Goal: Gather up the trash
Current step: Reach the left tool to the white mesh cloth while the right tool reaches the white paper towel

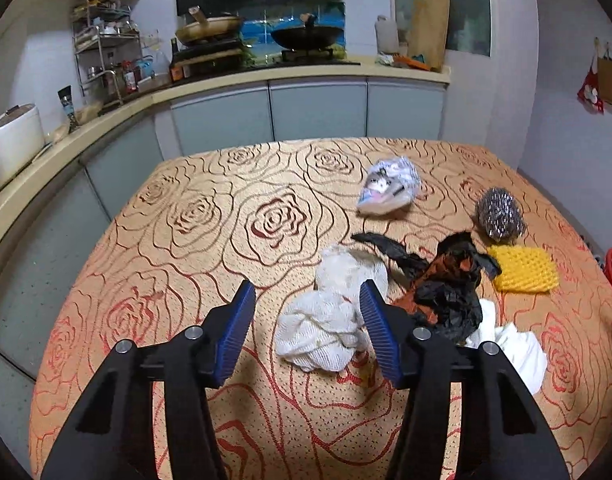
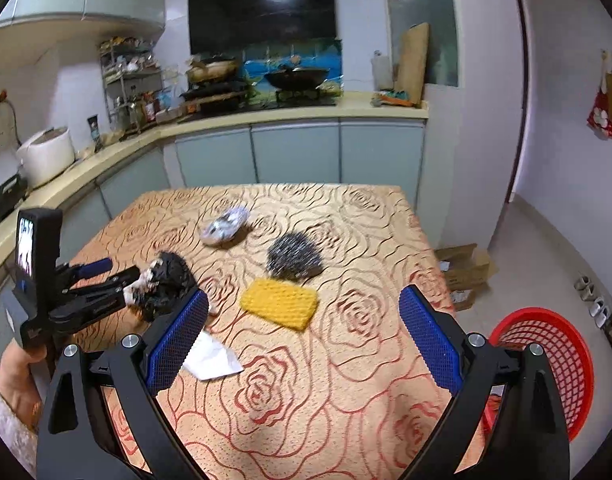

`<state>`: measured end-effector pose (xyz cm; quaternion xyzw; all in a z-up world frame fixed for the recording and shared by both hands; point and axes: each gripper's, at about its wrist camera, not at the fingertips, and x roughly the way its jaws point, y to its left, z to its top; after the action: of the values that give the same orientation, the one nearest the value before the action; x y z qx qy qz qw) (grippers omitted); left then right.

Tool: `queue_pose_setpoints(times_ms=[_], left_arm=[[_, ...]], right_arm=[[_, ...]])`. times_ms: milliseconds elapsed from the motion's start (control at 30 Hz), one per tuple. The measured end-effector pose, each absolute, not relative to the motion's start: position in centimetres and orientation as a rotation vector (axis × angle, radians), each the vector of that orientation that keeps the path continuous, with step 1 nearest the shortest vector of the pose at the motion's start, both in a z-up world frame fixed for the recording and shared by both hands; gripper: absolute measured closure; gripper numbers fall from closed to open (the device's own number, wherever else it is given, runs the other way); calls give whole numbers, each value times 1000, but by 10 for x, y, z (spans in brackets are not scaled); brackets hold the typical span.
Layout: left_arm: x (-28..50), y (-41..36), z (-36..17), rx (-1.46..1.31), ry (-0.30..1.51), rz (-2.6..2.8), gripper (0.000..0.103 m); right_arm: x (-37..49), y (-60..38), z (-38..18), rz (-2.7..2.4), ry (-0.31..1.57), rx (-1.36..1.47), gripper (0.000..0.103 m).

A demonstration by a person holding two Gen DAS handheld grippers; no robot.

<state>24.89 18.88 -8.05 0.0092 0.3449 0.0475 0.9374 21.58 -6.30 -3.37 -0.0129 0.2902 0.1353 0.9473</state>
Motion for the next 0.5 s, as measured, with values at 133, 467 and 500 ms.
queue_pose_setpoints(times_ms=[133, 467, 500], left_arm=[[250, 189, -84, 11, 724, 81, 62], [243, 187, -86, 20, 734, 74, 91], [243, 188, -85, 21, 732, 77, 92]], right_arm=[[216, -43, -43, 327, 607, -63, 10], [221, -3, -68, 417, 673, -128, 19], [221, 1, -71, 424, 678, -135, 20]])
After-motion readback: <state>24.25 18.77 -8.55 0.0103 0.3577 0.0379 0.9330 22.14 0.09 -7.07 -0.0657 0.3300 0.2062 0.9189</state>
